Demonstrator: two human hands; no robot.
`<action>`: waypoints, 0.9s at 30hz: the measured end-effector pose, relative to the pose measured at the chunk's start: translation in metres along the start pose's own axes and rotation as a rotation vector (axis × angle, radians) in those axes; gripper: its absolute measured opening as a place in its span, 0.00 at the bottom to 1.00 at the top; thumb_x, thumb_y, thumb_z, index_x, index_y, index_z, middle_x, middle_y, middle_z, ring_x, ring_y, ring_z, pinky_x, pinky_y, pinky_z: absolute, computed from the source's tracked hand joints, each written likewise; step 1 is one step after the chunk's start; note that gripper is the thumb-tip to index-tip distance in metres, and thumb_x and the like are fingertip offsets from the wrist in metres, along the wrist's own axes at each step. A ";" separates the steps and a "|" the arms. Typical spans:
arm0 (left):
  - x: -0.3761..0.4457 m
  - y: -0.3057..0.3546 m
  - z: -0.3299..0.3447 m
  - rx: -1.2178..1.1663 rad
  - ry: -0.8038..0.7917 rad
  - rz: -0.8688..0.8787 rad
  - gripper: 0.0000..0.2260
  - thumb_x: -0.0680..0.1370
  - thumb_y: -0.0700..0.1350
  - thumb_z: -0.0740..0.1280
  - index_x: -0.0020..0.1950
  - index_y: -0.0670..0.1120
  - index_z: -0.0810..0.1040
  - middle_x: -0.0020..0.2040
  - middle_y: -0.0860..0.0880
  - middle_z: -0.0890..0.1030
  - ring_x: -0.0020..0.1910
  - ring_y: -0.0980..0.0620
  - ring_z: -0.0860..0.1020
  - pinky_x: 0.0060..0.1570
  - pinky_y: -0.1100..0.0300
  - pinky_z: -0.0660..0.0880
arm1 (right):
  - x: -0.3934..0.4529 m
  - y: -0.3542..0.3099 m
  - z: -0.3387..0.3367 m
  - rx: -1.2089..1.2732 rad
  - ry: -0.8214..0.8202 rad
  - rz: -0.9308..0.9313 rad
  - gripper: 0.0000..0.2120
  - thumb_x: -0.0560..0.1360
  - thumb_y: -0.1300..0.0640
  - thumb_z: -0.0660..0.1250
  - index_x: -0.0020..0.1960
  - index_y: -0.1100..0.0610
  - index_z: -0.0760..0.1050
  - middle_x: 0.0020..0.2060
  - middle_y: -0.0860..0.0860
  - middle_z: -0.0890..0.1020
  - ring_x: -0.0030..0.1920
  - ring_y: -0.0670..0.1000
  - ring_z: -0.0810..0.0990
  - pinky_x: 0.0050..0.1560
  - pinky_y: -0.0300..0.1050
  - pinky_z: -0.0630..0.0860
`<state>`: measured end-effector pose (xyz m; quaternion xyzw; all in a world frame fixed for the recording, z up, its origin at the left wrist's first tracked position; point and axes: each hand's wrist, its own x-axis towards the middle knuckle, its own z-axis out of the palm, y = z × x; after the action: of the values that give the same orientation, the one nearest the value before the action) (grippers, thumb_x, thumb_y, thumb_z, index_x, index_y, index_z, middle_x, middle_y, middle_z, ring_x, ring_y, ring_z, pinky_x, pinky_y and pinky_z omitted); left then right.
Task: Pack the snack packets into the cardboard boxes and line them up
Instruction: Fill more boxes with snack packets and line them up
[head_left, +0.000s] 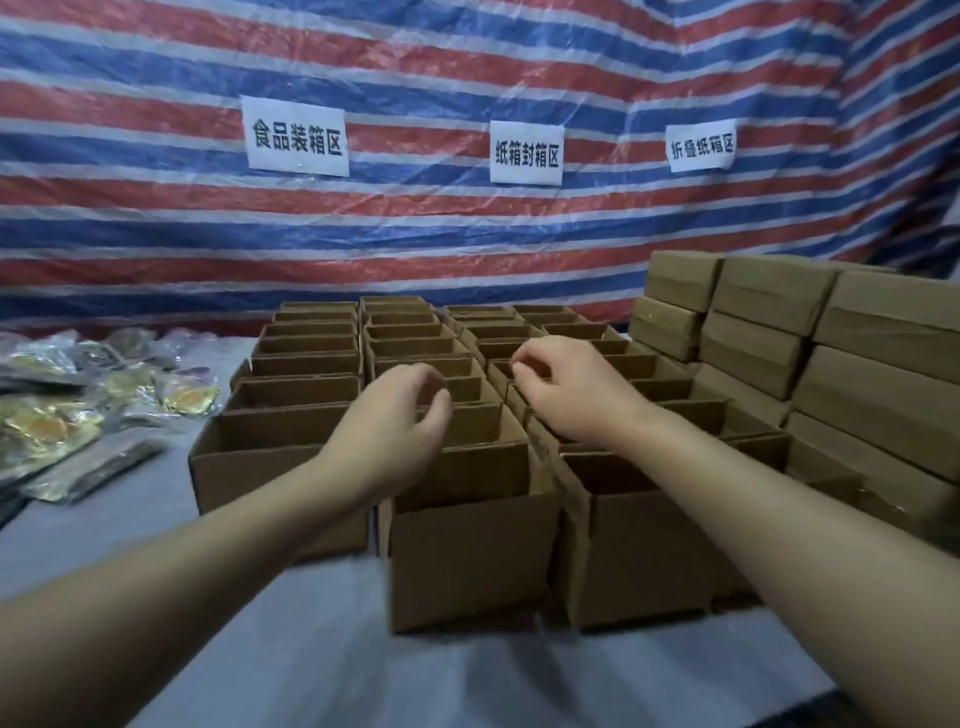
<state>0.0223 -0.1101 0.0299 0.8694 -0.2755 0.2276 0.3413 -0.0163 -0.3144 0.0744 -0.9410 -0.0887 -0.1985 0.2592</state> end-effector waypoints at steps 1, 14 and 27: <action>-0.004 0.013 0.007 0.004 -0.038 0.045 0.08 0.80 0.54 0.61 0.58 0.58 0.74 0.47 0.62 0.73 0.47 0.67 0.74 0.40 0.72 0.69 | -0.009 0.013 -0.016 -0.007 0.018 0.019 0.06 0.83 0.52 0.62 0.57 0.47 0.77 0.47 0.43 0.79 0.47 0.42 0.79 0.43 0.37 0.75; -0.009 0.084 0.128 0.439 -0.433 0.230 0.24 0.80 0.60 0.59 0.70 0.49 0.72 0.73 0.44 0.68 0.75 0.44 0.61 0.75 0.44 0.54 | -0.090 0.139 -0.033 -0.250 -0.281 0.249 0.10 0.82 0.43 0.60 0.47 0.42 0.78 0.42 0.43 0.82 0.44 0.42 0.80 0.48 0.44 0.80; -0.103 0.113 0.058 0.147 -0.456 0.266 0.11 0.81 0.54 0.62 0.59 0.52 0.79 0.61 0.54 0.78 0.67 0.54 0.69 0.74 0.52 0.59 | -0.099 0.077 -0.028 -0.292 -0.302 0.058 0.06 0.79 0.46 0.67 0.44 0.43 0.74 0.42 0.44 0.78 0.42 0.44 0.78 0.41 0.39 0.77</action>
<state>-0.1139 -0.1878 -0.0153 0.8767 -0.4398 0.0882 0.1738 -0.0940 -0.4005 0.0203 -0.9898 -0.0695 -0.0586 0.1094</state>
